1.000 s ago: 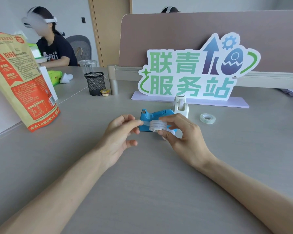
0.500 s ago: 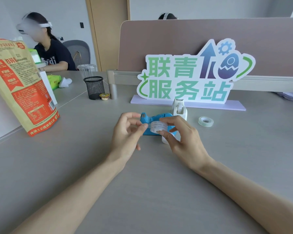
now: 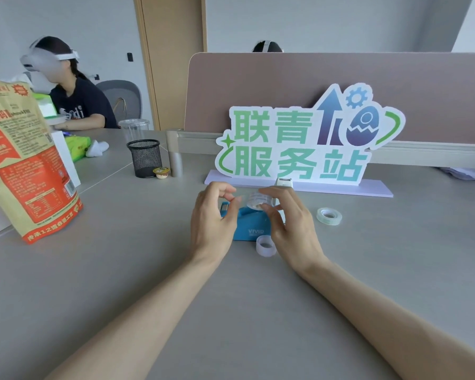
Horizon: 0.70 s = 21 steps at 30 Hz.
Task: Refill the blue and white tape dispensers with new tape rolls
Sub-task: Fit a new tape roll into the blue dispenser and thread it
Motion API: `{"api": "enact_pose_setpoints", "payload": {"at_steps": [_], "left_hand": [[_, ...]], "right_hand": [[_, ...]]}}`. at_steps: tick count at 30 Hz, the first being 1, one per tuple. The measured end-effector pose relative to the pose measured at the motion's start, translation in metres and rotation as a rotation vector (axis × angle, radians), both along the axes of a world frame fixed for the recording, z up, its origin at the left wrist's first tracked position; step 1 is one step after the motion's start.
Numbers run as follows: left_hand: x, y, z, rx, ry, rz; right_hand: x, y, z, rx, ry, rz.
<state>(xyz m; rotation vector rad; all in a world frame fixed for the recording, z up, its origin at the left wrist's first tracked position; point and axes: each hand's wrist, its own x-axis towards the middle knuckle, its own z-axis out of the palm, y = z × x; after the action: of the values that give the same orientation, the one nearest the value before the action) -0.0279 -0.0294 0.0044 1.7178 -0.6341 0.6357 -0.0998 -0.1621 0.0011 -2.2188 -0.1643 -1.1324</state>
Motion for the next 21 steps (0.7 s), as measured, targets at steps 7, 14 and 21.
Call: {"api": "enact_pose_setpoints", "payload": {"at_steps": [7, 14, 21], "left_hand": [[-0.0014, -0.0013, -0.0005, 0.025, 0.086, -0.053], [-0.0007, -0.0011, -0.0014, 0.072, 0.087, -0.047], [-0.0027, -0.0005, 0.0002, 0.127, 0.047, -0.031]], "right_hand": [[0.0043, -0.0045, -0.0018, 0.037, 0.059, -0.006], [0.0061, -0.0059, -0.0016, 0.02, 0.055, -0.002], [0.0059, -0.006, -0.0002, 0.091, 0.021, 0.002]]}}
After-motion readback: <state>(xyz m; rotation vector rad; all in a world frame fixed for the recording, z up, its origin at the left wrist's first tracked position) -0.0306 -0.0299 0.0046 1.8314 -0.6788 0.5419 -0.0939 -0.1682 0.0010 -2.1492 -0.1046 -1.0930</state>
